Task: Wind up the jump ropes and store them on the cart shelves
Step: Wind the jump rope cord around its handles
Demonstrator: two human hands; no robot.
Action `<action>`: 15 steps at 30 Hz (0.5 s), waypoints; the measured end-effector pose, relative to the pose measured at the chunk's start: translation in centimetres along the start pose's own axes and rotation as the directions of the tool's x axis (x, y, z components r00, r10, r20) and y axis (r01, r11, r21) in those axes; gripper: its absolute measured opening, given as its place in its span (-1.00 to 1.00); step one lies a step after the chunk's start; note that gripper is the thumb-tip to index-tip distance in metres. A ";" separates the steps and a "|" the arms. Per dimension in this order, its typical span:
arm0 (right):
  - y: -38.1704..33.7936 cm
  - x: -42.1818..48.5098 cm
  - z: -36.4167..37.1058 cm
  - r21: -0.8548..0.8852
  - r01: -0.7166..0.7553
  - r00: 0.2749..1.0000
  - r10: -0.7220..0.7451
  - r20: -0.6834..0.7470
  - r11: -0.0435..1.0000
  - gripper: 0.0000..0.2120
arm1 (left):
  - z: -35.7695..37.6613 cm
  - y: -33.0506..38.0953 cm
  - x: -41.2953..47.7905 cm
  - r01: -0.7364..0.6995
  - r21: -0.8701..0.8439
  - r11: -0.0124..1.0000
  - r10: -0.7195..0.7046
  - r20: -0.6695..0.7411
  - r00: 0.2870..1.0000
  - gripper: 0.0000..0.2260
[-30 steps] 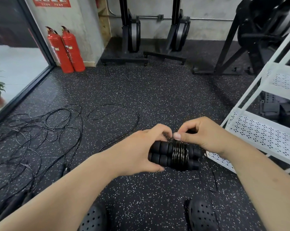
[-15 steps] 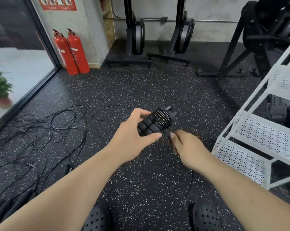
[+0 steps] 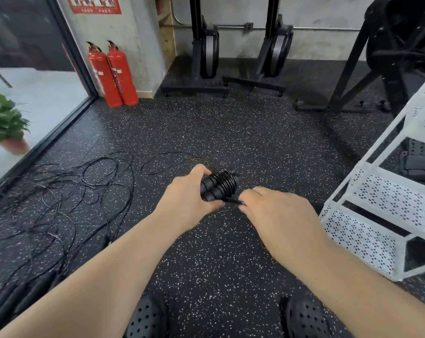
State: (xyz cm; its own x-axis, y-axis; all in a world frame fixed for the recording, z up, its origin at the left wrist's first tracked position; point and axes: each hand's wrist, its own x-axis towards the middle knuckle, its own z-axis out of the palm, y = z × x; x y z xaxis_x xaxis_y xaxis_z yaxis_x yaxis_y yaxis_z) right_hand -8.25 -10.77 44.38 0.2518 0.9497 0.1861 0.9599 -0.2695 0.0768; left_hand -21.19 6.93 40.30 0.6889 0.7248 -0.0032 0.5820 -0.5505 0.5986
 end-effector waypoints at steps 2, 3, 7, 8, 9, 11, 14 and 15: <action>0.7 0.2 -0.2 0.013 0.015 0.999 -0.014 -0.051 1.000 -0.81 | 0.3 0.1 -0.2 -0.045 0.037 0.998 0.042 0.078 0.996 -0.44; 1.2 0.4 -0.5 0.043 0.002 0.999 0.000 -0.044 0.999 -0.80 | 0.5 0.3 -0.4 -0.083 0.062 0.995 0.075 0.117 0.990 -0.44; 3.5 1.0 -1.3 0.203 -0.038 0.999 0.039 -0.004 0.978 -0.81 | 0.8 1.2 -0.9 -0.246 0.138 0.959 0.203 0.272 0.941 -0.45; 4.0 1.1 -1.5 0.227 -0.046 0.999 0.043 0.019 0.973 -0.81 | 0.7 1.5 -1.1 -0.288 0.145 0.947 0.234 0.304 0.924 -0.44; 4.4 1.2 -1.5 0.250 -0.055 0.998 0.047 0.038 0.967 -0.80 | 0.6 1.8 -1.2 -0.326 0.154 0.933 0.262 0.330 0.907 -0.44; 5.1 1.4 -1.1 0.284 -0.070 0.996 0.054 0.064 0.956 -0.75 | 0.5 2.4 -1.6 -0.385 0.168 0.908 0.304 0.370 0.878 -0.44; 6.1 1.6 -0.5 0.326 -0.089 0.991 0.052 0.121 0.941 -0.72 | 0.7 3.4 -2.2 -0.451 0.181 0.874 0.354 0.398 0.846 -0.41; 6.4 1.6 -0.3 0.355 -0.100 0.989 0.054 0.136 0.929 -0.73 | 0.7 3.6 -2.3 -0.463 0.167 0.871 0.368 0.402 0.838 -0.37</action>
State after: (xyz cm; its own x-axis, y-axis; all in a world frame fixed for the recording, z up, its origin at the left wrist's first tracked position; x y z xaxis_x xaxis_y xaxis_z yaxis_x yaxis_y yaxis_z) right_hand -1.73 -11.02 45.50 0.3181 0.9465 0.0550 0.9108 -0.2890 -0.2949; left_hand -20.40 2.95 41.89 0.9656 0.2381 -0.1042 0.2600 -0.8837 0.3892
